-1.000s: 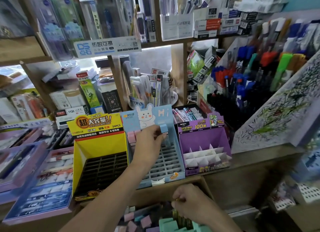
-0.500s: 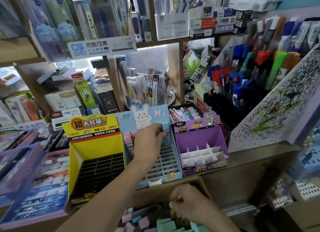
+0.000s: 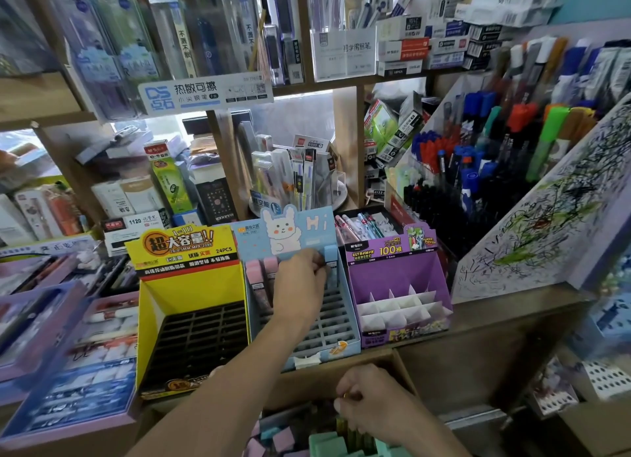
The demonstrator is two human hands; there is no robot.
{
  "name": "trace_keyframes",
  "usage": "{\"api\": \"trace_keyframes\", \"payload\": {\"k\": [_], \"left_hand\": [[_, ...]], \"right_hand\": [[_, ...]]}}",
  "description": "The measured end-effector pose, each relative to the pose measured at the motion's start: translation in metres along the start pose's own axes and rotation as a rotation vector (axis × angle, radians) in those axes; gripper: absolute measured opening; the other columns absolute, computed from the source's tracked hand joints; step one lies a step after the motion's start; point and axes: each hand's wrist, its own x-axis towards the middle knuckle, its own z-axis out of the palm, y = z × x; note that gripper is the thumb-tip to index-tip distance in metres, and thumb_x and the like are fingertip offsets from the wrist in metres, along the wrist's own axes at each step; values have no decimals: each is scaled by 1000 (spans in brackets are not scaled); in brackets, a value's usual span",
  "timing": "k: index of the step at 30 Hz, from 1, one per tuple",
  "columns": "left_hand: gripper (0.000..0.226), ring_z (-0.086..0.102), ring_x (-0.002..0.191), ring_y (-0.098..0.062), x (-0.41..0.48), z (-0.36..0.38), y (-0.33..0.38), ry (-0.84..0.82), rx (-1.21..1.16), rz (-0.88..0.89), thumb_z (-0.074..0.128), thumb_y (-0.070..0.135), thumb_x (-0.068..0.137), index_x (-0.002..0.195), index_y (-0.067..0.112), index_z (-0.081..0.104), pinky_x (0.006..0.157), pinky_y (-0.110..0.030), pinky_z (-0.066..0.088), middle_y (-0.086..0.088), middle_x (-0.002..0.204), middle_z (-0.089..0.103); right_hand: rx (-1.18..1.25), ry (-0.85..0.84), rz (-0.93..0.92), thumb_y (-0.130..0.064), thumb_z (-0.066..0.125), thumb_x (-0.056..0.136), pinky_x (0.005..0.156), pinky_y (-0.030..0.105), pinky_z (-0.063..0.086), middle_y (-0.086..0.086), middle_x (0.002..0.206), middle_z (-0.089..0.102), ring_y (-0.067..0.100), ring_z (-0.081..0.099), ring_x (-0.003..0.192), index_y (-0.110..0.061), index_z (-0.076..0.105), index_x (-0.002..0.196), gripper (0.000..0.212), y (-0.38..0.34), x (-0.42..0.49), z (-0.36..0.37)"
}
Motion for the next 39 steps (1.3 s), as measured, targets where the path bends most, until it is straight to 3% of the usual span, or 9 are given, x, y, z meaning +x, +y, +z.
{"api": "trace_keyframes", "payload": {"k": [7,12,16,20,25,28,33,36,39], "left_hand": [[13,71,88,-19,-8,-3,-1,-27,33,-31,64,10,92,102,12,72,81,-39,59,-4,95,77],[6,68,78,-5,-32,-31,-7,3,-75,-8,68,17,92,98,19,68,72,-28,59,8,83,71],[8,64,77,2,-72,-69,-27,38,-110,-15,73,22,90,90,27,67,66,-15,53,14,81,68],[8,65,83,4,-123,-102,-55,72,-152,-84,74,23,89,91,29,69,70,-15,54,18,82,69],[17,65,85,11,-174,-112,-99,-7,-146,-252,74,18,88,94,33,67,66,-7,51,17,89,71],[28,65,91,7,-187,-107,-121,-115,-75,-377,76,17,86,110,27,69,81,-13,54,13,106,72],[54,59,116,-22,-188,-103,-135,-261,148,-417,77,31,81,132,23,60,101,-37,49,0,128,62],[53,56,118,-24,-190,-106,-138,-328,155,-463,73,38,83,132,28,57,104,-40,46,0,127,57],[54,52,124,-23,-193,-104,-141,-390,110,-509,67,28,83,135,33,53,107,-40,45,1,133,52]], "right_hand": [[-9,26,-13,-43,70,85,86,35,62,-5,93,72,5,73,78,-29,65,96,18,3,2,3],[-27,27,-30,-40,69,90,88,33,59,-6,99,69,11,68,90,-33,62,92,11,6,4,5],[-44,38,-106,-35,70,93,77,26,56,-7,95,69,8,66,84,-33,63,95,7,4,0,9],[-97,10,-177,-34,71,94,82,27,58,-6,102,71,7,68,91,-29,67,113,19,-7,-9,14],[-219,-70,-266,-35,71,93,78,21,55,-12,102,71,0,67,93,-31,69,116,23,-29,-16,27],[-278,-75,-315,-31,71,93,89,24,57,-13,105,70,-1,65,99,-30,69,116,24,-43,-12,44],[-394,-44,-439,-34,73,91,98,30,51,-9,122,56,5,57,109,-24,59,133,45,-59,3,74],[-556,-46,-418,-49,73,87,116,39,35,-10,141,47,12,42,132,-28,44,148,70,-55,10,84],[-670,-39,-399,-61,70,83,119,44,25,-13,148,40,15,31,141,-32,33,154,85,-46,12,89]]}}
